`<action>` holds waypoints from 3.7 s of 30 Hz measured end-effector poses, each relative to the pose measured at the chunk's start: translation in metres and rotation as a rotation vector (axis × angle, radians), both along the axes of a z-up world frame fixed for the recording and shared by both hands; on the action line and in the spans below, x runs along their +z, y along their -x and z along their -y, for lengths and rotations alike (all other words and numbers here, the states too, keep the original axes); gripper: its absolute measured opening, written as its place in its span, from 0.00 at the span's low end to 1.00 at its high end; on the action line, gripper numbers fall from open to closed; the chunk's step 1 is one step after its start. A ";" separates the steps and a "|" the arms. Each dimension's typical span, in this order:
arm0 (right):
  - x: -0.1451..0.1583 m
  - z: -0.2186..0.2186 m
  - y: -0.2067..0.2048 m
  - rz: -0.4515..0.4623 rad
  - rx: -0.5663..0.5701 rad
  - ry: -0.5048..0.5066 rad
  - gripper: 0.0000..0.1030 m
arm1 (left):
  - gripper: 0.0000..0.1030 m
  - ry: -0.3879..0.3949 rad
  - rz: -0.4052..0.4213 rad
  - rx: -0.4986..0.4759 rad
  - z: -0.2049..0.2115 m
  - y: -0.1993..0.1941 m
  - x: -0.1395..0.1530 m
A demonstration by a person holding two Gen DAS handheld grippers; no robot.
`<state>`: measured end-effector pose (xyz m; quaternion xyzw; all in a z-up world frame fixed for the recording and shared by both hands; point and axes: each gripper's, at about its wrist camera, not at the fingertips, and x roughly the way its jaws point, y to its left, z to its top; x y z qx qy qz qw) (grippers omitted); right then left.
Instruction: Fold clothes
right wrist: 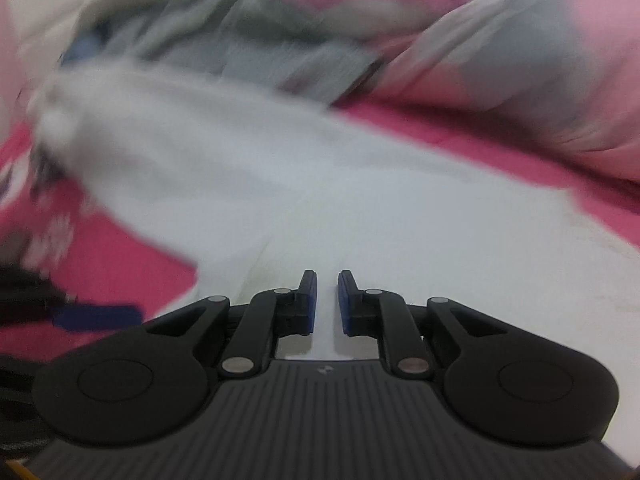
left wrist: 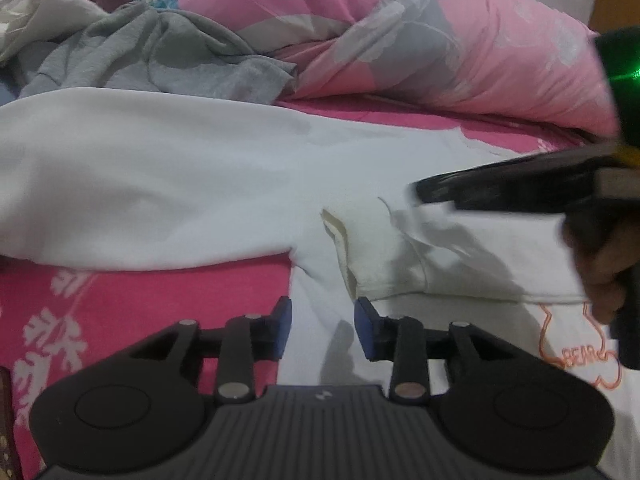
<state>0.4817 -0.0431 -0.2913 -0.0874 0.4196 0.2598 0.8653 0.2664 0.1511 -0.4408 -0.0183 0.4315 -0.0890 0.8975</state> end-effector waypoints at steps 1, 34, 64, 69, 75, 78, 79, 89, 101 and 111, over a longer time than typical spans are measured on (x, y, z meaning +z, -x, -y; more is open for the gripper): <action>-0.001 0.008 -0.003 -0.007 -0.036 0.005 0.11 | 0.46 0.006 -0.004 0.013 -0.001 0.000 0.002; 0.092 0.098 0.068 -0.077 -0.143 -0.102 0.77 | 0.97 -0.079 0.046 0.141 0.036 0.063 0.074; 0.151 0.110 0.101 0.071 -0.101 -0.190 0.91 | 0.99 -0.107 0.079 0.263 0.055 0.079 0.114; 0.162 0.106 0.101 0.102 -0.095 -0.214 0.91 | 0.99 -0.142 0.116 0.236 0.052 0.068 0.135; 0.170 0.100 0.095 0.119 -0.119 -0.228 0.91 | 1.00 -0.151 0.069 0.233 0.050 0.047 0.134; 0.169 0.093 0.095 0.117 -0.136 -0.181 0.91 | 1.00 -0.136 -0.022 0.239 0.052 0.038 0.120; 0.168 0.092 0.094 0.112 -0.146 -0.168 0.91 | 1.00 -0.130 -0.049 0.238 0.053 0.036 0.114; 0.158 0.101 0.092 0.082 -0.277 -0.064 0.91 | 0.99 -0.126 -0.229 0.268 0.056 0.024 0.081; 0.155 0.102 0.092 0.077 -0.328 -0.018 0.91 | 0.99 -0.089 -0.262 0.264 0.050 0.010 0.070; 0.155 0.077 0.092 0.063 -0.380 0.012 0.91 | 0.99 -0.093 -0.309 0.228 0.026 0.004 0.054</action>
